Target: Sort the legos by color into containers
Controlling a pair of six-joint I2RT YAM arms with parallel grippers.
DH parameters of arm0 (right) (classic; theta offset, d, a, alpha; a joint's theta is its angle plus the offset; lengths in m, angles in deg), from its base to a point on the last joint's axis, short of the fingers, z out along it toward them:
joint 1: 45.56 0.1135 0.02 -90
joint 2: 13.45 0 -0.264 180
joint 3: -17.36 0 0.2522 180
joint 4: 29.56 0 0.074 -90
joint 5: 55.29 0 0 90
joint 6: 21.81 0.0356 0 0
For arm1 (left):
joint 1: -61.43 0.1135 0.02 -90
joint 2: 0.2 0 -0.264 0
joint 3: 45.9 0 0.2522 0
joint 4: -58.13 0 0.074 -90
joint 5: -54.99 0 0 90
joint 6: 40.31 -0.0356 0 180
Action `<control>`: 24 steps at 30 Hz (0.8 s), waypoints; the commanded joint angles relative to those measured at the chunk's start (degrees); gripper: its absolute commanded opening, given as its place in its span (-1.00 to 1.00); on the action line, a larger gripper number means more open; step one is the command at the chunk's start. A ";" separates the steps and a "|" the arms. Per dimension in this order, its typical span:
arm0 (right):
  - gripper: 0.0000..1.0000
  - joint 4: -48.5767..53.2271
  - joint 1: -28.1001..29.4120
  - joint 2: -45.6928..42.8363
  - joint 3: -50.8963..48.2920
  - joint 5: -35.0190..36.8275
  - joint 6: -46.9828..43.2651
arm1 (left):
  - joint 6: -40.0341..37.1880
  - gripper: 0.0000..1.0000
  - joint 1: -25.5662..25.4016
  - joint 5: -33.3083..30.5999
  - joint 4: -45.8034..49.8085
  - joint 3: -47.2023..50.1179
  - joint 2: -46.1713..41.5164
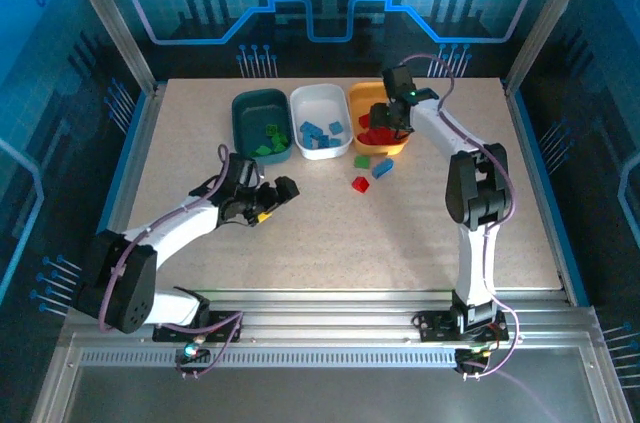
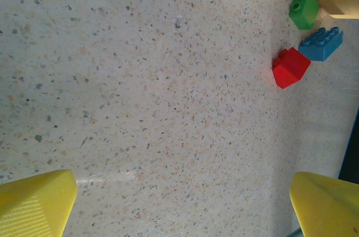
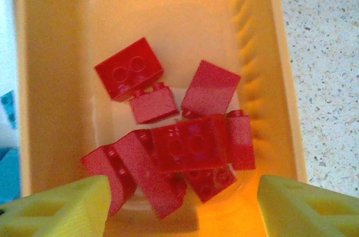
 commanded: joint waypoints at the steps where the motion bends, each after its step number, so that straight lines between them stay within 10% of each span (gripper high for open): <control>1: 0.47 1.52 4.76 -8.15 -5.17 2.95 -1.85 | -1.03 0.98 0.81 1.52 -0.63 1.74 -2.41; 9: 0.42 3.86 14.47 -11.46 -16.91 2.86 -5.19 | -0.84 0.98 1.17 1.75 -2.60 6.45 -5.29; 24: 0.29 1.57 15.30 -2.39 -18.10 -0.12 -7.54 | -1.19 0.98 1.86 1.44 -0.71 10.14 -10.42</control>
